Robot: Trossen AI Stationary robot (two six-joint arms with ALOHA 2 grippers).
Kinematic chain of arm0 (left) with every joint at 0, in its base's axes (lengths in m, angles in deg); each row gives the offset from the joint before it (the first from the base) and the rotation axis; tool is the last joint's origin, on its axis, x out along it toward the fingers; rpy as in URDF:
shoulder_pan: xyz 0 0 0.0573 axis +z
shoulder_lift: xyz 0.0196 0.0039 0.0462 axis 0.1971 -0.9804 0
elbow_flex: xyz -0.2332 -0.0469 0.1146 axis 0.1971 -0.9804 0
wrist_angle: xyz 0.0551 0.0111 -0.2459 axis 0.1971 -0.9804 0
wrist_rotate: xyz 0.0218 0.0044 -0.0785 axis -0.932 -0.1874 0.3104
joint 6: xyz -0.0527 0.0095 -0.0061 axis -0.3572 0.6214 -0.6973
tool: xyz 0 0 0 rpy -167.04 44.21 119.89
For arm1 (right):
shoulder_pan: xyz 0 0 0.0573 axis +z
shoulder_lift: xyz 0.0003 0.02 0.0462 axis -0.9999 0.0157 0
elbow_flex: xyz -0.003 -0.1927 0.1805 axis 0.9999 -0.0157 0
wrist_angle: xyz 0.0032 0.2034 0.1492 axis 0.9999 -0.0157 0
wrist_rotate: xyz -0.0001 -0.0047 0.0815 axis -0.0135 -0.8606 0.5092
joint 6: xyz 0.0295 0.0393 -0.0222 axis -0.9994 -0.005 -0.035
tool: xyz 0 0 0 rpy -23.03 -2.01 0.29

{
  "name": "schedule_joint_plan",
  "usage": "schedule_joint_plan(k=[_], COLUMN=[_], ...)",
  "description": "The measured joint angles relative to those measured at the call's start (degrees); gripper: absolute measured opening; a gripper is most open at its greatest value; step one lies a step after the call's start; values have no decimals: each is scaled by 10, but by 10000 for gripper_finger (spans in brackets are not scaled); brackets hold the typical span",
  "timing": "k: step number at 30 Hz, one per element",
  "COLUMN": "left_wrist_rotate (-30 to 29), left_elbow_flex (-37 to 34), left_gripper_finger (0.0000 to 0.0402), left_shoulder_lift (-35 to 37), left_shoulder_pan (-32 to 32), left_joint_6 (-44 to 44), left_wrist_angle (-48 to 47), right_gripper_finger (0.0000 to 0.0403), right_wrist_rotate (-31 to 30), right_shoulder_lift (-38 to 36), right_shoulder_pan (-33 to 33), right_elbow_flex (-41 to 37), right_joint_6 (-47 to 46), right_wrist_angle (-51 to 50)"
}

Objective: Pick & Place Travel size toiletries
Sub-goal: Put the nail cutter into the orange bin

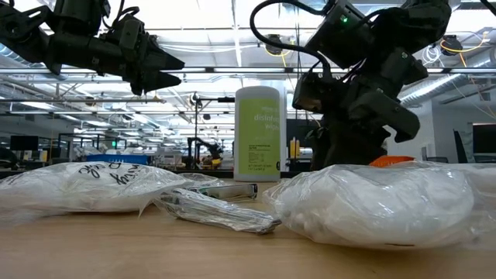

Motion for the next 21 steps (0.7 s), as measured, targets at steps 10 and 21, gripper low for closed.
schedule_joint_plan(k=[10, 21], left_wrist_rotate=[0, 0], left_elbow_flex=[0, 0], left_gripper_finger=[321, 321], left_shoulder_lift=[0, 0], left_shoulder_pan=[0, 0], left_joint_6=[0, 0], left_wrist_angle=[0, 0], right_gripper_finger=[135, 94], right_wrist_rotate=[-9, -16], right_shoulder_lift=[15, 16], right_shoulder_pan=[2, 2], right_elbow_flex=[1, 0], right_joint_6=[1, 14], right_wrist_angle=[0, -4])
